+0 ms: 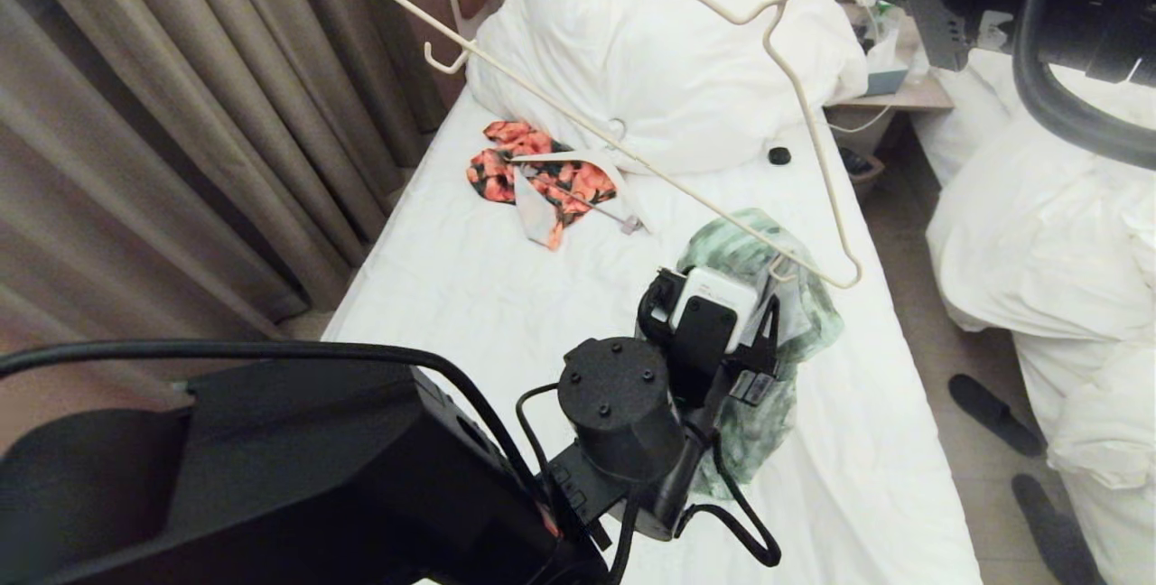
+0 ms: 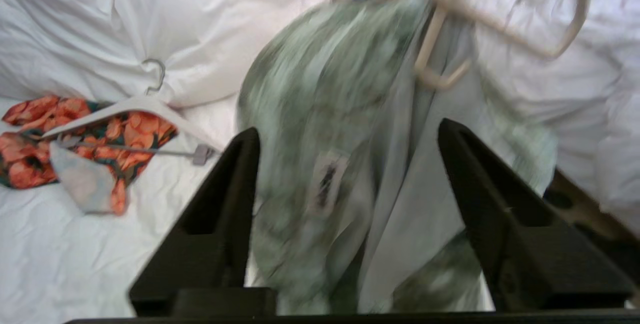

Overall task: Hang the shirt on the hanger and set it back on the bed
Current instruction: Take the clothes hanger out of the clothes

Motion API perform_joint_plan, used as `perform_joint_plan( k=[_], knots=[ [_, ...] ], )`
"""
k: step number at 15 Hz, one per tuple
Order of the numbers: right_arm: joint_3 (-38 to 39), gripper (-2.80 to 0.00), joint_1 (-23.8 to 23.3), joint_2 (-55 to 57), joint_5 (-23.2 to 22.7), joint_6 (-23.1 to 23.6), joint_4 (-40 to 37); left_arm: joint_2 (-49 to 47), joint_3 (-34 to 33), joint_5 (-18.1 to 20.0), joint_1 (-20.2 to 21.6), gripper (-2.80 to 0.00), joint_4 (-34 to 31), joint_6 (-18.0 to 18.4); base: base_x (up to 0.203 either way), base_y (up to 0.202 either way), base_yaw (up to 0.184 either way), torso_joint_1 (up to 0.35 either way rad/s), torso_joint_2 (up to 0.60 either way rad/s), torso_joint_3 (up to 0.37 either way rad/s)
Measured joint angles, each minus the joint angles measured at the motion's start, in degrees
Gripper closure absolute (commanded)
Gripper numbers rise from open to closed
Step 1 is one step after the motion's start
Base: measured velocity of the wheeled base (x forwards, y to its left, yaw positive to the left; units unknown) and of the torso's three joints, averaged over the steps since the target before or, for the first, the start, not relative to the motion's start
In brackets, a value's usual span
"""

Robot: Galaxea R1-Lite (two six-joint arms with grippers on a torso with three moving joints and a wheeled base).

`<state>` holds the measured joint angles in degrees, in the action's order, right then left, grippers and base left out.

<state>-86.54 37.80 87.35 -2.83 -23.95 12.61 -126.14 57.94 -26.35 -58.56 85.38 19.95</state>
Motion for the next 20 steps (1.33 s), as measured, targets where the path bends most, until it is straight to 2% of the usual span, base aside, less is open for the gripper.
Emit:
perform_joint_plan(
  k=[5,15,16,20],
  knots=[
    [0.3,0.0,1.32,0.11,-0.06,0.01,0.02,-4.38,2.24,-0.25,-1.43,-2.8,1.81,0.2,0.0,0.0,0.0,0.0,0.0,0.0],
    [0.13,0.0,4.81,-0.02,0.13,0.0,-0.02,-7.74,4.64,-0.74,-1.41,-2.8,1.81,0.36,0.0,0.0,0.0,0.0,0.0,0.0],
    [0.18,0.0,4.89,-0.05,0.13,0.0,-0.03,-7.95,4.81,-0.73,-1.39,0.0,1.8,0.41,0.0,0.0,0.0,0.0,0.0,0.0],
    [0.18,0.0,5.07,0.0,0.13,0.0,-0.04,-8.29,5.2,-0.71,-1.24,0.0,1.81,0.41,0.0,0.0,0.0,0.0,0.0,0.0]
  ],
)
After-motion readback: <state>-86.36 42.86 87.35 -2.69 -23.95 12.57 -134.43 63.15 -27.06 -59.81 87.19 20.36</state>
